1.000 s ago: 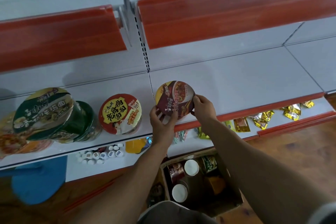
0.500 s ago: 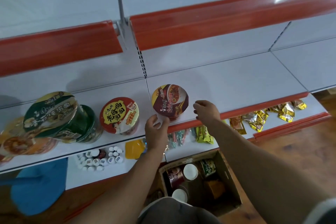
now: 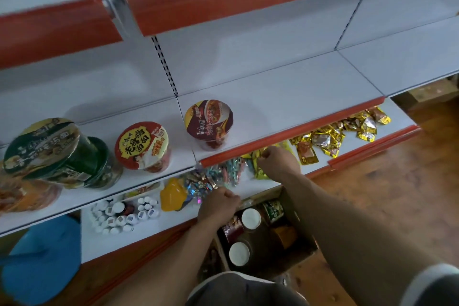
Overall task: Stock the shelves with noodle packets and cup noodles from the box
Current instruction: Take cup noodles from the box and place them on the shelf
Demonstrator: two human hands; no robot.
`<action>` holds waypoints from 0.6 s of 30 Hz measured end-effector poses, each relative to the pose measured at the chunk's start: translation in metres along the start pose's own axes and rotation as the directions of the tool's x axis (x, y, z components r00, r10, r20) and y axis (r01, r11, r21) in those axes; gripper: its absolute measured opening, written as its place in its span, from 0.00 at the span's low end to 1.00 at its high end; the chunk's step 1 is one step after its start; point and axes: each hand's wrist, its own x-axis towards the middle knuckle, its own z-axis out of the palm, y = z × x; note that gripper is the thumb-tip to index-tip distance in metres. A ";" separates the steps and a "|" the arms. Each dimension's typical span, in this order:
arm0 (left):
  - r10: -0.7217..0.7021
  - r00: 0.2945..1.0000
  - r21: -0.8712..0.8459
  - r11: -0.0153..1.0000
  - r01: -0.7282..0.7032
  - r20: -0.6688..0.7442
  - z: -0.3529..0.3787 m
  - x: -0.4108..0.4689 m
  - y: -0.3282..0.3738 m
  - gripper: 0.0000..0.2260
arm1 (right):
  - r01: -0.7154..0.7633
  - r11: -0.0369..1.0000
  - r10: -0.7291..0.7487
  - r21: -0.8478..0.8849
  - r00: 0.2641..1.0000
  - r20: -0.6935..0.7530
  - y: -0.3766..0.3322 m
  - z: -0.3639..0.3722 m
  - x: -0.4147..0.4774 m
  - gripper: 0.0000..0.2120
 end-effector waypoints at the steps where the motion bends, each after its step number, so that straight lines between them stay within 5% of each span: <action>1: -0.016 1.000 0.035 0.999 0.015 0.021 0.008 0.001 -0.005 0.09 | -0.014 1.000 0.015 -0.022 1.000 0.022 0.007 0.006 -0.002 0.06; 6: -0.105 0.988 0.113 0.989 0.093 0.109 0.047 0.013 -0.041 0.07 | -0.069 0.995 0.078 -0.070 0.989 0.127 0.052 0.051 -0.008 0.12; 18: -0.394 0.895 0.100 0.919 0.381 0.207 0.188 0.129 -0.181 0.09 | -0.274 0.962 0.249 0.022 0.904 0.347 0.192 0.241 0.017 0.06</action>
